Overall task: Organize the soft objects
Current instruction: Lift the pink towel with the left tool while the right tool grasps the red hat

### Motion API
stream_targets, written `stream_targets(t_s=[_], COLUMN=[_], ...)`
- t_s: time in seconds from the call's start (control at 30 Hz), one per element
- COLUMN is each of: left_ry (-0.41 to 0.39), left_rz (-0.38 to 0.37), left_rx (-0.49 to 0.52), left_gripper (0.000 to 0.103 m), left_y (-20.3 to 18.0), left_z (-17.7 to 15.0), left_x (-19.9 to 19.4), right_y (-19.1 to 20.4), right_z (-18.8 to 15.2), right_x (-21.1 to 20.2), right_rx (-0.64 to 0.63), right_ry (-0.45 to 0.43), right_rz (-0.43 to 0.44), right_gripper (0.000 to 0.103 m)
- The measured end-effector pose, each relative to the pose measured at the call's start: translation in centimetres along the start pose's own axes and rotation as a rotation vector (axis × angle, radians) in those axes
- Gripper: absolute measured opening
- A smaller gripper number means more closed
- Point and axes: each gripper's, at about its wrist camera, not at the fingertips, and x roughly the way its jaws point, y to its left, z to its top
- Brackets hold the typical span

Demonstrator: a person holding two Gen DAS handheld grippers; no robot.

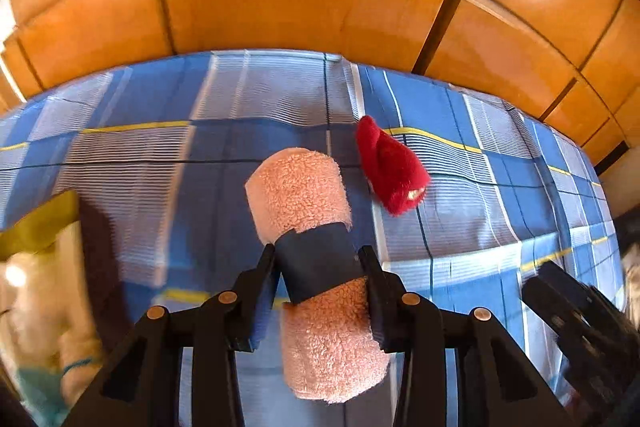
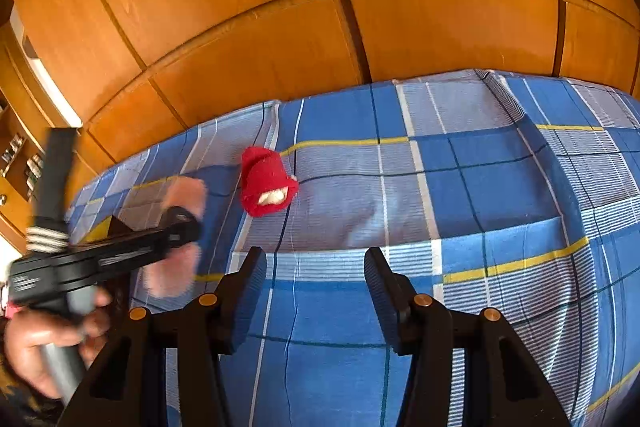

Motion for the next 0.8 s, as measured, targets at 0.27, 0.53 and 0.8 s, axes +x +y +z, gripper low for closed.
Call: stream_targets(t_s=[0.27,0.53,0.8], left_ry=[-0.103,-0.129,-0.122], left_rz=[-0.026,-0.068,-0.072], left_rx=[0.059,0.043,0.008], left_gripper=[0.04,0.04,0.04], left_y=[1.3,2.8,4.3], left_z=[-4.0,-7.0,-8.7], left_x=[-6.4,-9.0,-10.0], right_y=[1.9,4.5,6.6], right_z=[0.0,4.6,7.7], right_x=[2.1,6.6,12.0], right_rx=[-0.068,-0.157,-0.254], right_ry=[0.083,0.109,0.167], right_rz=[0.018,0.041,-0.021], right_gripper=[0.051,0.055,0.055])
